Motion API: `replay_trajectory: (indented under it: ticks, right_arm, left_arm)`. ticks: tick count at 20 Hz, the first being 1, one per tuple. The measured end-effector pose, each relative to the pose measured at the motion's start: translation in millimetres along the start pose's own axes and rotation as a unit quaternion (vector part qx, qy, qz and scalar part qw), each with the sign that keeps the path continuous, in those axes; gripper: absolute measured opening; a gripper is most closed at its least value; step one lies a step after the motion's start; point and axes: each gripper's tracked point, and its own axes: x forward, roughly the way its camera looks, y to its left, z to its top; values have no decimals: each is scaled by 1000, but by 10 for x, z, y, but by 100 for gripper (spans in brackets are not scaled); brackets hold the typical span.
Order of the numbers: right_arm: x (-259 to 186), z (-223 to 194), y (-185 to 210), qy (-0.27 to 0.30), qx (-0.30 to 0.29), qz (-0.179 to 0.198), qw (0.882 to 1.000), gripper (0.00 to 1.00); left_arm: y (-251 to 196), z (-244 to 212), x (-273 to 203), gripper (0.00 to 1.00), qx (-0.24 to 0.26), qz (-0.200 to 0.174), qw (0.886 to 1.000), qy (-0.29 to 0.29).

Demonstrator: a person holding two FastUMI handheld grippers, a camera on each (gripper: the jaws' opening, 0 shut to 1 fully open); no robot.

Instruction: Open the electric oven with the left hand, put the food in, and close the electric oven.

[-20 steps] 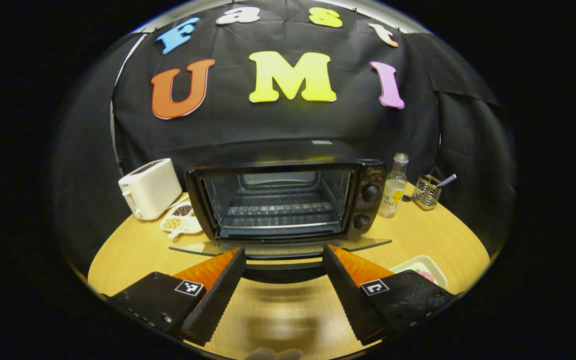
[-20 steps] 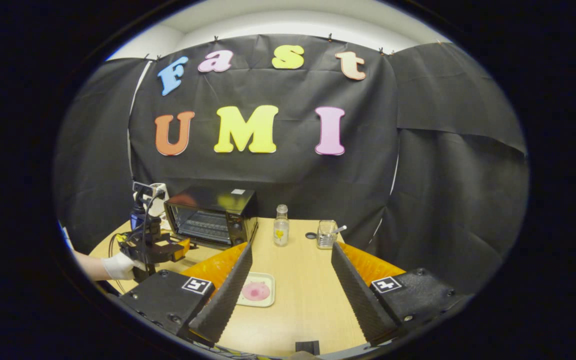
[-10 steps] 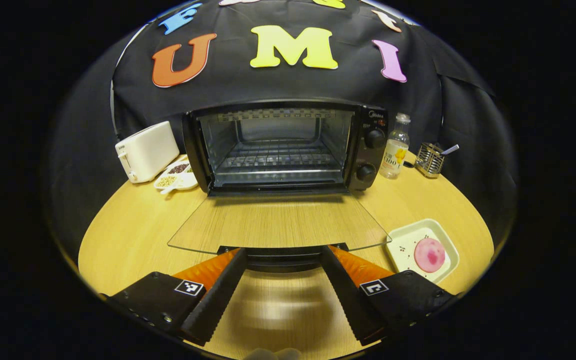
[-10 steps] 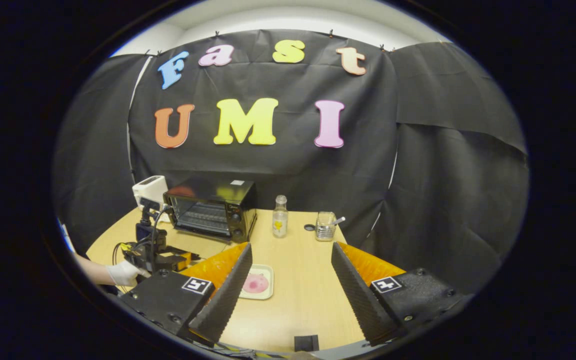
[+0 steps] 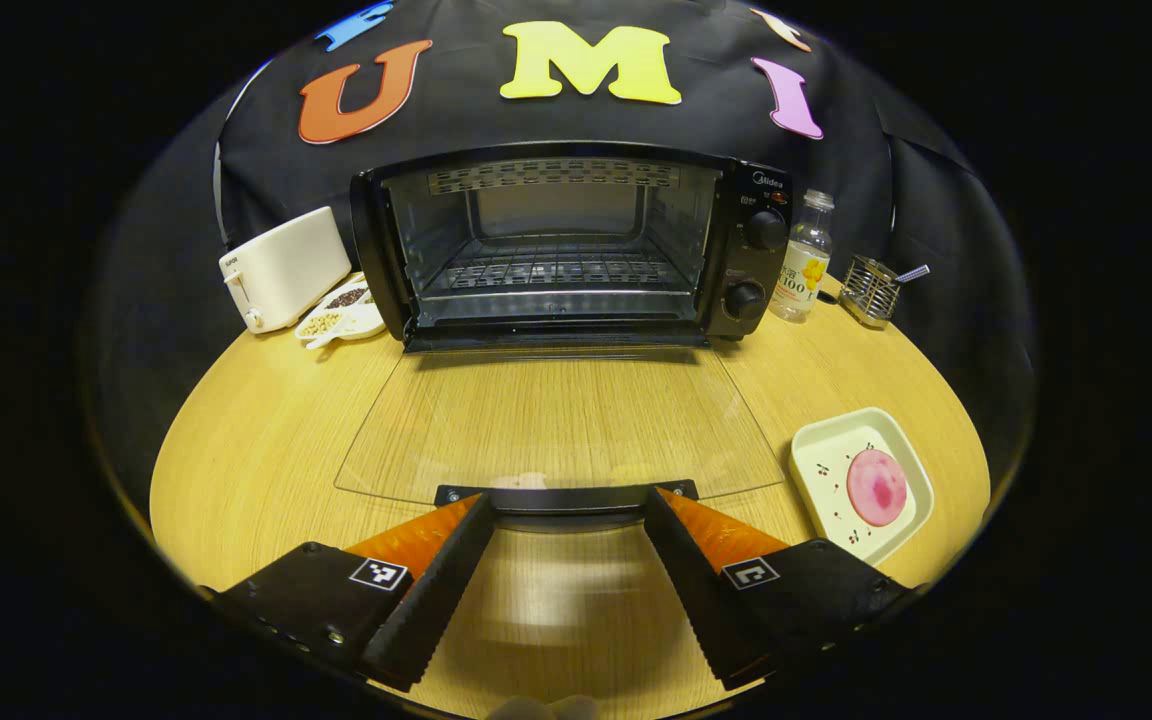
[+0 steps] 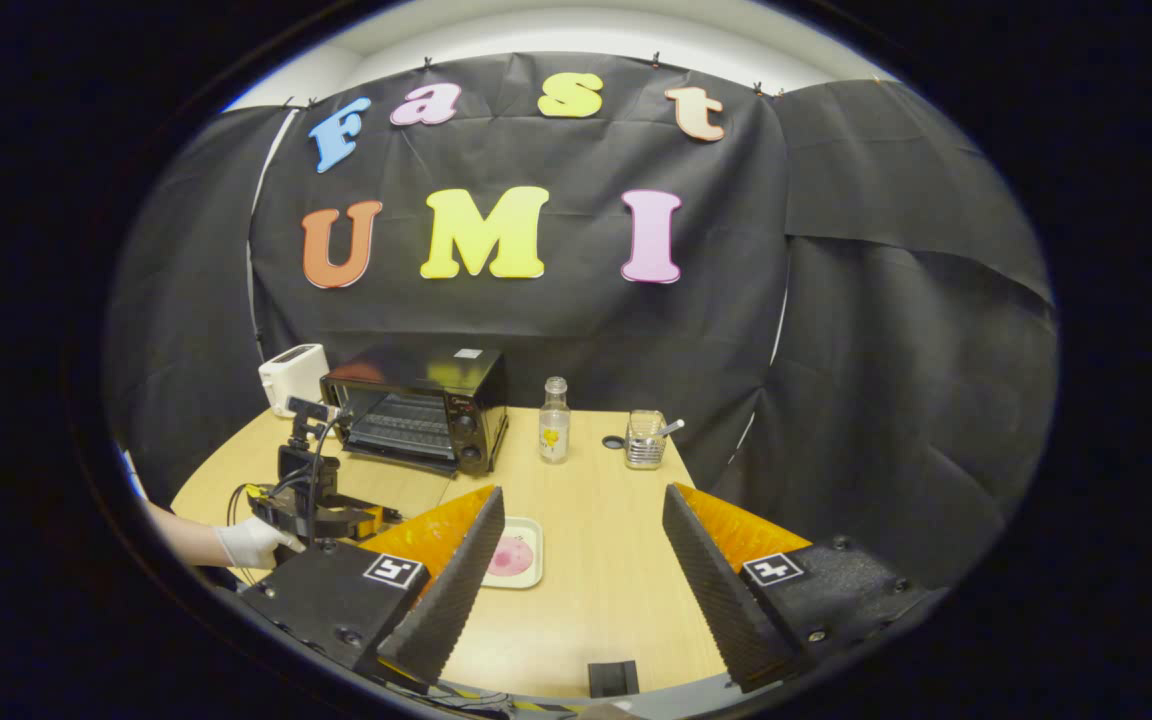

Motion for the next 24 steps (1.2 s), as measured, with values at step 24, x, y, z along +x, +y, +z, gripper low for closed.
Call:
replay_trajectory:
  ticks: [24]
  right_arm:
    - [1903,-1466,500,191,15,116,975,95]
  left_arm:
    - [589,1049,-2891,97,-6,90,967,-236]
